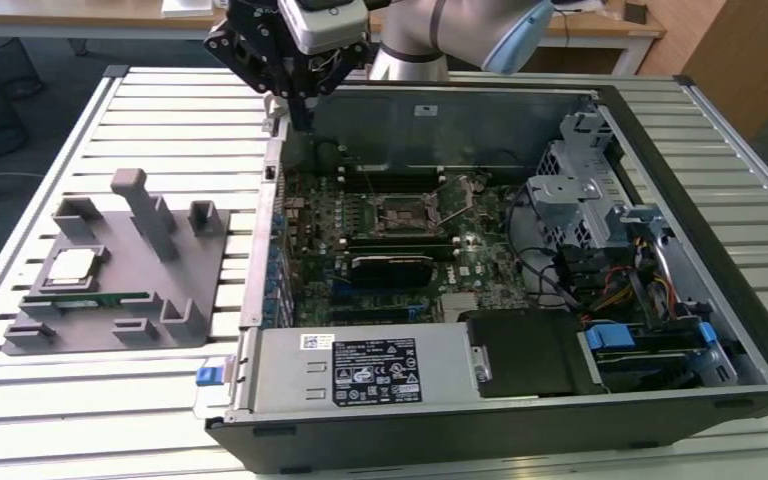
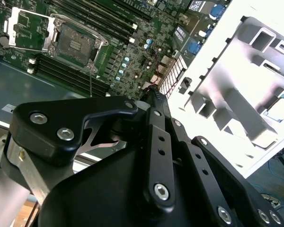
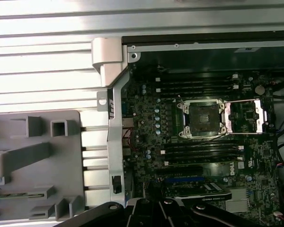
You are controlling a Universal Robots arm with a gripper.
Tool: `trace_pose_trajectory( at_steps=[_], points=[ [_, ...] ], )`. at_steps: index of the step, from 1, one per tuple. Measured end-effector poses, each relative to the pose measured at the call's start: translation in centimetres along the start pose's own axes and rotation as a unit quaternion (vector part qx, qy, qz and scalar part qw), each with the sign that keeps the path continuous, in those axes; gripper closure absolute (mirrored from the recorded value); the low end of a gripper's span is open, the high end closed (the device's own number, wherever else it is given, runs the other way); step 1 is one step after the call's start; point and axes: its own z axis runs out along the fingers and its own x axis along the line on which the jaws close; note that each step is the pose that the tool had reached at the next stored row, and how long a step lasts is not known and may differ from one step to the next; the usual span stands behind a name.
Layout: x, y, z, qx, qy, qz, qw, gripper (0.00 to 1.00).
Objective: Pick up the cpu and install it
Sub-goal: 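Reach for the cpu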
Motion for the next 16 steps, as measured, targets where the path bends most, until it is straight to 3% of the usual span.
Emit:
trace_pose_trajectory(
  at_steps=[16],
  points=[
    [0.61,-0.05,0.00,0.0000,0.0000,0.000,1.0000,0.89]
  ],
)
